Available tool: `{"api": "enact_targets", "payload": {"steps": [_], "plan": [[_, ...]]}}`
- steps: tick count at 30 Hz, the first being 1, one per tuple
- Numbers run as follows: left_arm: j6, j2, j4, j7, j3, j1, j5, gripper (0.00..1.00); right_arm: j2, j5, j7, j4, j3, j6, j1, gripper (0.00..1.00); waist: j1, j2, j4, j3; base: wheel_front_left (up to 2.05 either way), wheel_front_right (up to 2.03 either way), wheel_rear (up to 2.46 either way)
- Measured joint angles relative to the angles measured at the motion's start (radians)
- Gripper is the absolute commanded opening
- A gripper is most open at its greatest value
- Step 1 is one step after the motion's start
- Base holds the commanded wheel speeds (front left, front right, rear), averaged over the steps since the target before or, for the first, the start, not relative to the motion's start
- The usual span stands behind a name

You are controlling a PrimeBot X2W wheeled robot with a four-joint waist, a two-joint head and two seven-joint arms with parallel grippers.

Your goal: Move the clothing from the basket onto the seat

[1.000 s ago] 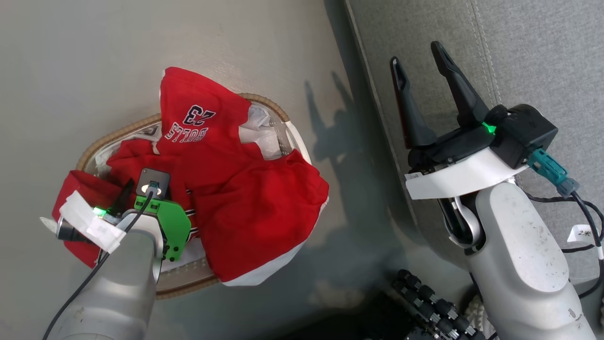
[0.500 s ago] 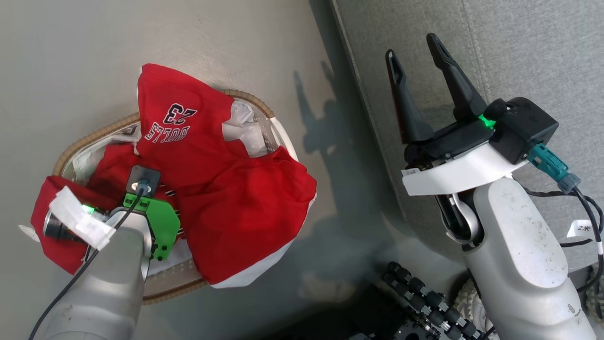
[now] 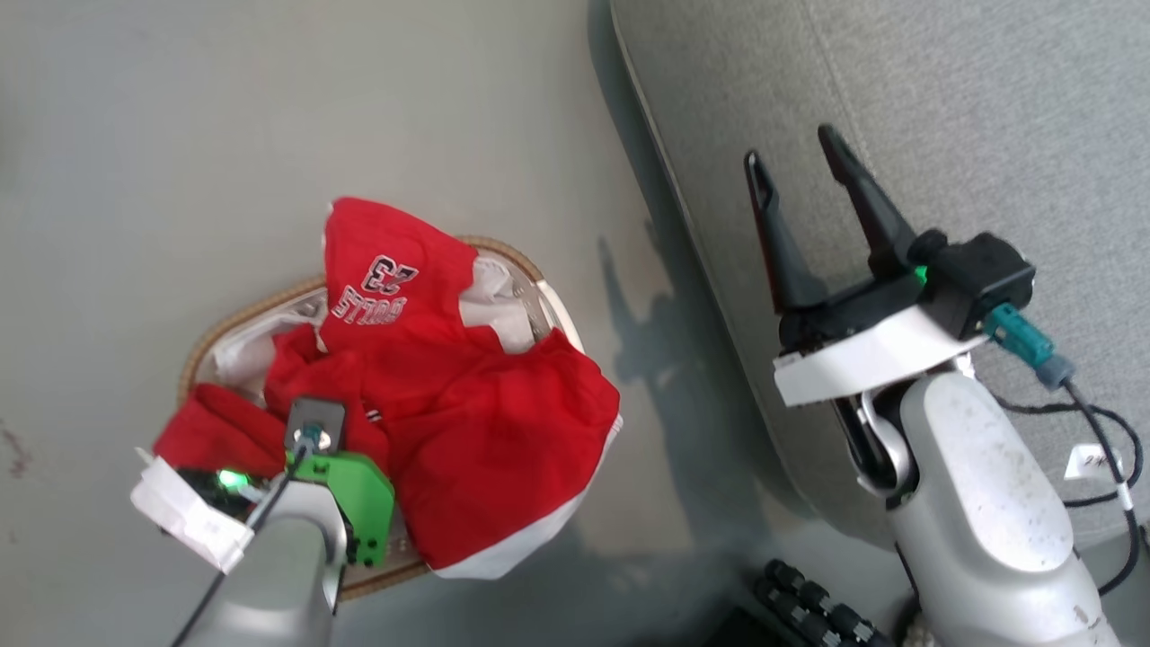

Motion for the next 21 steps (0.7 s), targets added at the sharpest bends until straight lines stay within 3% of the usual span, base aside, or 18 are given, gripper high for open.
{"api": "enact_targets", "payload": {"steps": [10,21], "plan": [[-0.024,-0.024,-0.192,-0.005,0.011,0.188,-0.085,0.00,0.000,-0.063,0.000,0.063,0.011,0.000,0.128,1.00,-0.0001,0.0000,0.050,-0.190,0.00,0.00,0.00],[-0.031,-0.025,-0.433,-0.005,-0.068,0.356,-0.202,0.00,0.001,-0.094,0.000,0.113,0.030,0.000,0.269,1.00,-0.0002,0.0000,0.122,-0.409,0.00,0.00,0.00]]}}
